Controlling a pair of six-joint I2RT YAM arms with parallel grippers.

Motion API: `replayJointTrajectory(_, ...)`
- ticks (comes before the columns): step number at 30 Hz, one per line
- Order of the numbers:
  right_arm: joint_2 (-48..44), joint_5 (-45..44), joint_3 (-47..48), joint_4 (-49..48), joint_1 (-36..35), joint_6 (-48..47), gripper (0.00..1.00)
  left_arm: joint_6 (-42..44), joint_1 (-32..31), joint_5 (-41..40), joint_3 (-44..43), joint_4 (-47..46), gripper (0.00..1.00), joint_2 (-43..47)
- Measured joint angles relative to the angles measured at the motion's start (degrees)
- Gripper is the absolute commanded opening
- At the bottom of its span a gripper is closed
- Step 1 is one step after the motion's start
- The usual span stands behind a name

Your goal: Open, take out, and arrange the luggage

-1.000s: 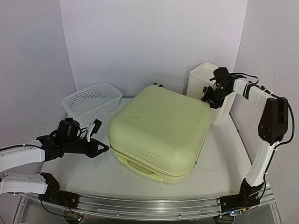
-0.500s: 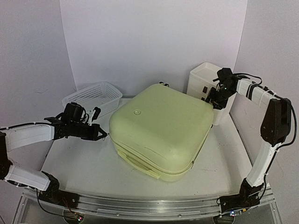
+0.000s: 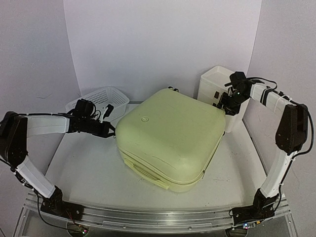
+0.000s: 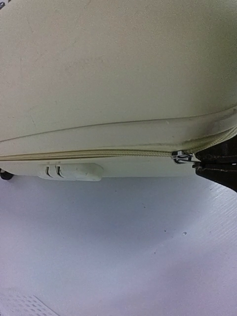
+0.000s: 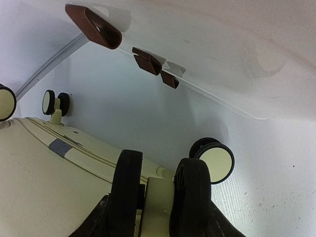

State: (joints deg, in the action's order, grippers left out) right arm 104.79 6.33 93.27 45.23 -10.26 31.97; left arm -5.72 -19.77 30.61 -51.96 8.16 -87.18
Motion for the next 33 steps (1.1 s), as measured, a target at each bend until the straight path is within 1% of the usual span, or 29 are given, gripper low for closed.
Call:
replayJointTrajectory(4,0.1,-0.7,0.5,0.4,-0.4,-0.6,0.0,2.7,0.9,4.7,-3.0,-3.7,0.0,-5.1)
replayJointTrajectory(10,0.6,-3.5,2.3,1.3,-1.9,-1.8,0.0,5.8,1.1,8.2,-10.3,-4.7,0.0,-12.6)
replayJointTrajectory(18,1.9,-4.1,4.0,0.9,-4.7,-4.1,0.0,5.3,1.1,12.3,-22.9,-4.8,0.0,-23.7)
replayJointTrajectory(25,2.3,-4.0,4.3,-0.1,-10.2,-8.1,0.0,3.2,1.7,12.8,-30.4,-4.7,0.0,-29.0)
replayJointTrajectory(28,2.3,-3.9,4.5,-0.2,-12.9,-10.1,0.0,2.4,2.5,14.0,-32.0,-3.3,0.0,-30.2)
replayJointTrajectory(33,2.4,-2.8,4.5,-2.0,-15.2,-12.7,0.0,0.7,2.5,16.1,-34.6,-2.0,0.0,-31.8)
